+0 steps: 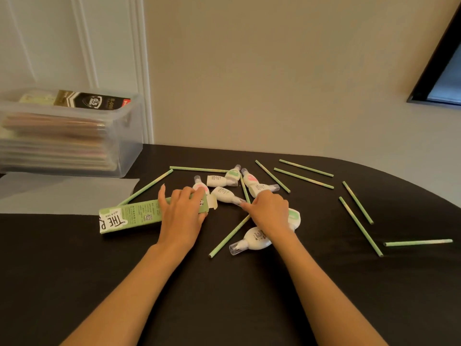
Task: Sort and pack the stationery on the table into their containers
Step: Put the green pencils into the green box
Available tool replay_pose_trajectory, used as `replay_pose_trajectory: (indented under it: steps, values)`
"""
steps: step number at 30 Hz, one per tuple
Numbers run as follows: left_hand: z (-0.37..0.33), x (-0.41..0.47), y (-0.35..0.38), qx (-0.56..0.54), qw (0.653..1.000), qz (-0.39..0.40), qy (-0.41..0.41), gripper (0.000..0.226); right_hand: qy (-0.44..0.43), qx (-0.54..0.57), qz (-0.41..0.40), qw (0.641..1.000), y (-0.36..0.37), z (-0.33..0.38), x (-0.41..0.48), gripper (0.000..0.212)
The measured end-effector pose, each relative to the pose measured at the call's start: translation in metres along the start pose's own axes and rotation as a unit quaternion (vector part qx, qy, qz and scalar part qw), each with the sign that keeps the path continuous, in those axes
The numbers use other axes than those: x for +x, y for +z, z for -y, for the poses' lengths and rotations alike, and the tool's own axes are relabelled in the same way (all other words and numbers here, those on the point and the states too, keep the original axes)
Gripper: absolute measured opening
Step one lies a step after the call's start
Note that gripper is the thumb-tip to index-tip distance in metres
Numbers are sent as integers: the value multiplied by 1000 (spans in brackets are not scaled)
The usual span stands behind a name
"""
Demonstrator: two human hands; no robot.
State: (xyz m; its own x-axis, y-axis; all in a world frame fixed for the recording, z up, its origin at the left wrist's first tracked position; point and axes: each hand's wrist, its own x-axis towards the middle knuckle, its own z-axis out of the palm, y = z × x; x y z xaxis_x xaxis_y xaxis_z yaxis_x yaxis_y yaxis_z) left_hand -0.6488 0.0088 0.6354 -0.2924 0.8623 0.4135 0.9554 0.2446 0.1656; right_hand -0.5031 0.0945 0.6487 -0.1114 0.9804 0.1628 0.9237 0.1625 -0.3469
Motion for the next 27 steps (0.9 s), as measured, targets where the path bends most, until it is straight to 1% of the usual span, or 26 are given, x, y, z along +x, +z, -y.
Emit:
replay_pose_trajectory:
  steps: [3, 4, 7, 9, 10, 11, 12, 13, 14, 15, 16, 17, 18, 19, 20, 21, 23, 25, 27]
  values:
    - [-5, 2, 4, -2, 999, 1, 36, 53, 10, -5, 20, 1000, 1, 1, 5, 21]
    - [-6, 2, 4, 0, 999, 3, 44, 53, 18, -2, 19, 1000, -1, 0, 5, 19]
    - [-6, 1, 4, -1, 999, -2, 53, 54, 36, 26, 11, 999, -11, -2, 4, 24]
    - [-5, 2, 2, -7, 999, 0, 48, 55, 34, 61, 17, 997, -15, 0, 2, 21]
    - [-4, 2, 1, -10, 999, -1, 45, 55, 27, 83, 19, 996, -16, 1, 1, 14]
    - [-4, 2, 1, -13, 999, -1, 41, 55, 24, 121, 21, 992, -16, 2, 0, 8]
    - [-3, 2, 0, -16, 999, -2, 38, 55, 27, 175, 28, 984, -17, 4, -1, 11]
    - [-3, 1, 0, -23, 999, -5, 37, 55, 35, 240, 40, 969, -18, 6, -3, 16]
    - [-3, 0, -1, -27, 999, -10, 38, 55, 52, 315, 57, 946, -20, 7, -5, 21]
    - [-3, 0, -2, -27, 999, -12, 40, 55, 74, 395, 81, 912, -24, 9, -8, 22]
    - [-3, -1, -3, -23, 999, -13, 43, 55, 98, 475, 108, 868, -28, 12, -11, 21]
    - [-4, -1, -4, -20, 999, -14, 46, 56, 120, 543, 131, 821, -30, 14, -14, 20]
    - [-4, -1, -5, -20, 999, -14, 49, 56, 133, 589, 143, 784, -31, 14, -17, 22]
    - [-5, -1, -6, -23, 998, -16, 51, 57, 135, 615, 148, 763, -30, 15, -18, 25]
    - [-6, -1, -6, -31, 998, -18, 54, 57, 133, 624, 150, 755, -29, 16, -19, 27]
    - [-6, -1, -6, -39, 997, -21, 59, 57, 127, 624, 152, 756, -27, 18, -20, 28]
    - [-8, -1, -4, -45, 996, -37, 71, 57, 112, 609, 159, 769, -24, 21, -22, 26]
    - [-8, 0, 0, -45, 993, -65, 89, 56, 83, 579, 185, 790, -20, 25, -26, 22]
    - [-6, 1, 5, -45, 989, -95, 104, 55, 46, 532, 214, 818, -15, 27, -28, 16]
